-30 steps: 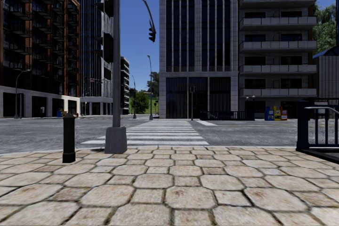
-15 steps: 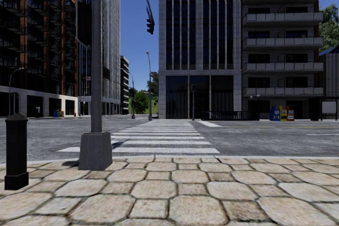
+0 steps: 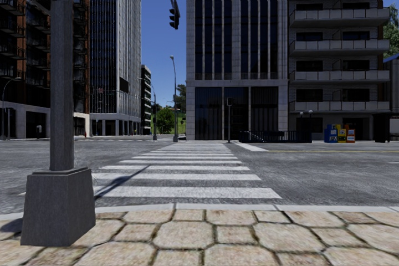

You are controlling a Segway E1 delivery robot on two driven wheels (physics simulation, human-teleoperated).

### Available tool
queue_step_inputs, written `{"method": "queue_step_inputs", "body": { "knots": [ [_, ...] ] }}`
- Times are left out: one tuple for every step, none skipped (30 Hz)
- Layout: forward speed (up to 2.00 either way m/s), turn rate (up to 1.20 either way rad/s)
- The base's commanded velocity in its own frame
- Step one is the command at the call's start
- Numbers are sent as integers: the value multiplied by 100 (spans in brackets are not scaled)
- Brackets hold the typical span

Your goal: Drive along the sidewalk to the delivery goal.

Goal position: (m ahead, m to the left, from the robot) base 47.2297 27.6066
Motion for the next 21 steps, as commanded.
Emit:
{"method": "queue_step_inputs", "body": {
  "knots": [
    [200,0],
    [200,0],
    [200,0],
    [200,0],
    [200,0],
    [200,0],
    [200,0],
    [200,0],
    [200,0],
    [200,0],
    [200,0],
    [200,0],
    [200,0],
    [200,0],
    [200,0],
    [200,0],
    [200,0],
    [200,0],
    [200,0],
    [200,0],
    [200,0]
  ]
}}
